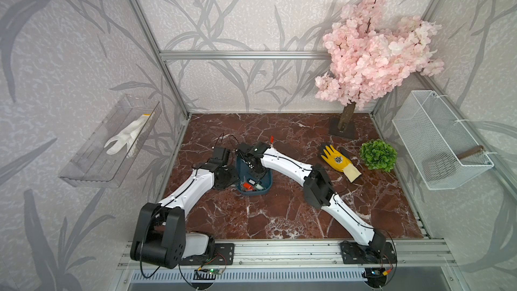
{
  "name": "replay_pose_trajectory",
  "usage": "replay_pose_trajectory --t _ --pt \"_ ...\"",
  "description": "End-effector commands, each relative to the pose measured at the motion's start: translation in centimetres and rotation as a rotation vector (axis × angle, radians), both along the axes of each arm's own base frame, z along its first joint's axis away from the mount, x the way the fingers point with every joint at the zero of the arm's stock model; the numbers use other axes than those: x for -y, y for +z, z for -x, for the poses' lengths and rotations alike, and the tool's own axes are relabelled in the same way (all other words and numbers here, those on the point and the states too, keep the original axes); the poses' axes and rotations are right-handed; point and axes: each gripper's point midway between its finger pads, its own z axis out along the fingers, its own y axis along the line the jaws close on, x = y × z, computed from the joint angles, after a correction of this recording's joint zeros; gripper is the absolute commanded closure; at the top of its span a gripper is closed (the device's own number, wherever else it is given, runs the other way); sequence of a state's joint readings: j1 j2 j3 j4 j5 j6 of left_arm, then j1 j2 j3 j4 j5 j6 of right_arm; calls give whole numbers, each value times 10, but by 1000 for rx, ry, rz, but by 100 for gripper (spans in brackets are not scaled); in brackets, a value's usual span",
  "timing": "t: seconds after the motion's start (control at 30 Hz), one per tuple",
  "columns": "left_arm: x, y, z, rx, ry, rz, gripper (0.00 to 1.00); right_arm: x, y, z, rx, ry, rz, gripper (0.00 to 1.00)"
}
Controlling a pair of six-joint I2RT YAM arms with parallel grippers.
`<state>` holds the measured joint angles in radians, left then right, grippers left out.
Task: Take the keys out of the storage box
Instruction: Pick up the key from the storage box.
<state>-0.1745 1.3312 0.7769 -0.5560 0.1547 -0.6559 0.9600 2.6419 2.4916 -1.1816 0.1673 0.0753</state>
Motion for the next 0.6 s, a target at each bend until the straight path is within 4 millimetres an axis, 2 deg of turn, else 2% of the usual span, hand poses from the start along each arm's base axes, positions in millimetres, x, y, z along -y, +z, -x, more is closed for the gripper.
replay_pose_trajectory --t 0.0,0.23,0.3,0.43,0.57 --pt "-3 4 2 8 12 -4 44 -21 4 10 -55 7 -99 82" --pt "-3 6 0 16 11 -1 44 -17 39 -3 3 -20 -138 69" --pt "-3 7 0 17 11 -1 43 -13 44 -3 -8 -36 -147 64" --pt "-3 7 0 20 11 -2 42 -9 41 -1 -29 -52 -141 55" --pt "-3 7 0 19 8 -2 41 -6 31 -2 -51 -79 -129 52"
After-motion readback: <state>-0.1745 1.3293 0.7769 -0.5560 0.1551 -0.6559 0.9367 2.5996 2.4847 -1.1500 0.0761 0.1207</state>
